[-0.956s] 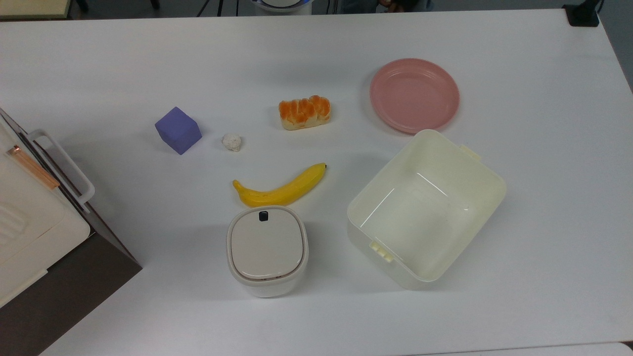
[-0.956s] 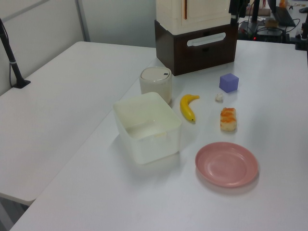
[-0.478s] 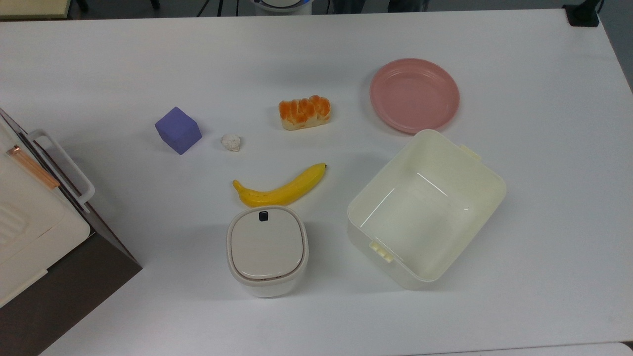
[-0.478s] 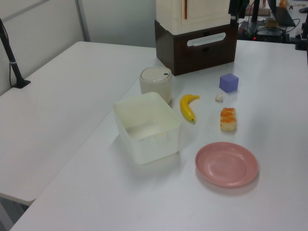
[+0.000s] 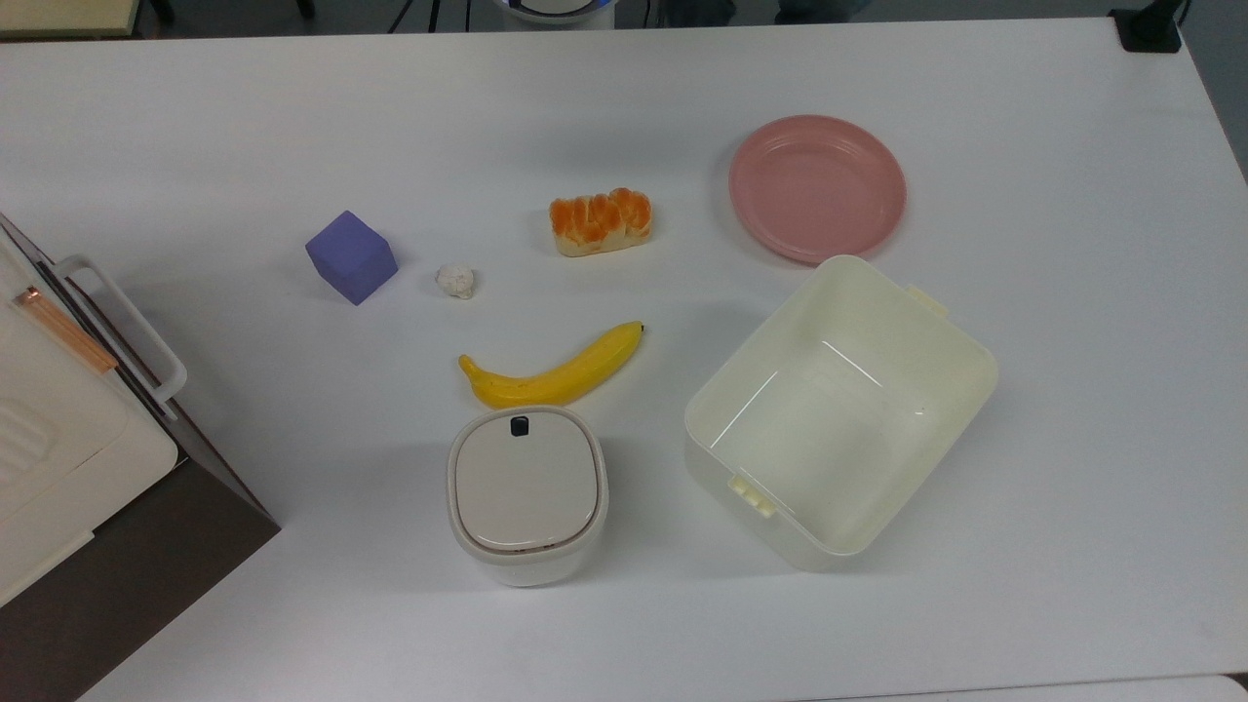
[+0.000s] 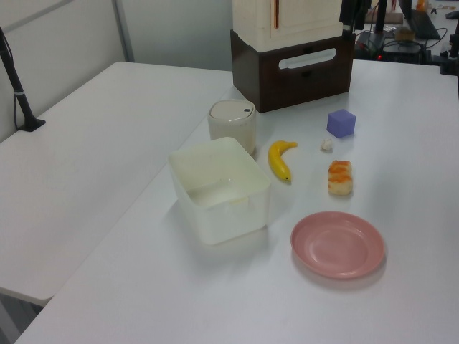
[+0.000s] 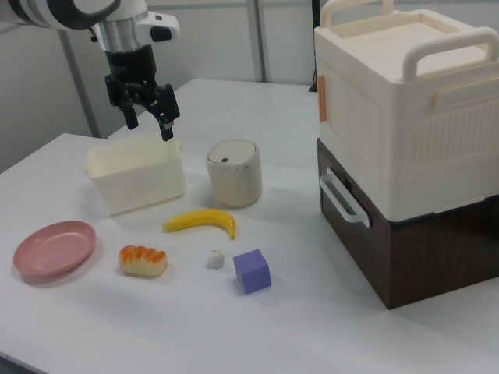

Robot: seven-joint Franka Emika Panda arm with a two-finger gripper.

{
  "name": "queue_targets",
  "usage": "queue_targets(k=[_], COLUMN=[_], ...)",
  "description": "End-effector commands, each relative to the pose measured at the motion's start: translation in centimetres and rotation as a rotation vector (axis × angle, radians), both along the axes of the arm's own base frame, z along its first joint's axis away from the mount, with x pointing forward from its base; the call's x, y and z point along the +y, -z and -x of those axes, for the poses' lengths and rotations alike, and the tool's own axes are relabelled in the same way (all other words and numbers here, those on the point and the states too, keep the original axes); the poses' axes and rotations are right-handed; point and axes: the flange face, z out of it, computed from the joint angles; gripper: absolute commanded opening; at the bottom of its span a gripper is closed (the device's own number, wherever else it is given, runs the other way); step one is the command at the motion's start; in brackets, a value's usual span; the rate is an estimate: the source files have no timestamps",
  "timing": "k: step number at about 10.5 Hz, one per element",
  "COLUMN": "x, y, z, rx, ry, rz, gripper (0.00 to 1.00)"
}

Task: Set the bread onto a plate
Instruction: 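Lower the open gripper over the orange-topped bread roll and close on it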

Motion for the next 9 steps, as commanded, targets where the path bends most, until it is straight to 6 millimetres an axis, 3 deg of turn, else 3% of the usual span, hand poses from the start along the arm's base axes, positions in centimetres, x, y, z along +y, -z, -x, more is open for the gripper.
queue_targets(k=[1,3,6,9], x=[0.5,0.9,1.7,5.8], y=[2.1,5.4,10.2,17.9], z=[-0.1,-0.2,-0.3,1.2], rx=[0.061,0.089,0.124,0.158], ry=[-0.034,0.008,0.295,0.465], rz=[-0.025,-0.030,-0.085,-0.065], gripper=[1.00,1.00,1.00,1.00])
